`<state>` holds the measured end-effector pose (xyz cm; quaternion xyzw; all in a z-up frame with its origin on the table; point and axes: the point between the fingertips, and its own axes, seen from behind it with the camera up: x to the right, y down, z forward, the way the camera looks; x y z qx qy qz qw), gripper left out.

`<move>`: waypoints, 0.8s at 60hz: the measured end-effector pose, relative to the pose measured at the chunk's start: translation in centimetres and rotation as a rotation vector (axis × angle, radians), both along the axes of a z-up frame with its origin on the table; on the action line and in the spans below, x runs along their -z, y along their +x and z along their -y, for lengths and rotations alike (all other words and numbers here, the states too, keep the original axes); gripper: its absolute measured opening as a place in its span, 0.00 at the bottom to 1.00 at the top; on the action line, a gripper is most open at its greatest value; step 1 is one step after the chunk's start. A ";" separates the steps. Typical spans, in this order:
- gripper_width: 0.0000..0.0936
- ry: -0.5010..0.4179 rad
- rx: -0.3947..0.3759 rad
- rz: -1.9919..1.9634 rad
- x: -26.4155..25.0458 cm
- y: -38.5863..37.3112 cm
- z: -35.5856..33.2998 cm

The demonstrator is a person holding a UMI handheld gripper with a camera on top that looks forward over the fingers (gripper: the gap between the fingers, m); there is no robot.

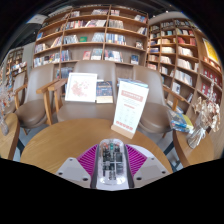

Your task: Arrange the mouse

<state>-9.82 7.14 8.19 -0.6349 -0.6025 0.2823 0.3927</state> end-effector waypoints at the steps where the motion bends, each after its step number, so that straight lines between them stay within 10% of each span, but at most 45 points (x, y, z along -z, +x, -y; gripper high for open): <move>1: 0.45 0.002 0.011 0.011 0.6 -0.1 -0.7; 23: 0.54 -0.054 0.100 0.080 9.1 1.0 -7.1; 28: 0.91 -0.058 0.134 0.071 8.5 1.8 -7.3; 48: 0.91 -0.015 0.125 -0.052 0.1 17.5 0.0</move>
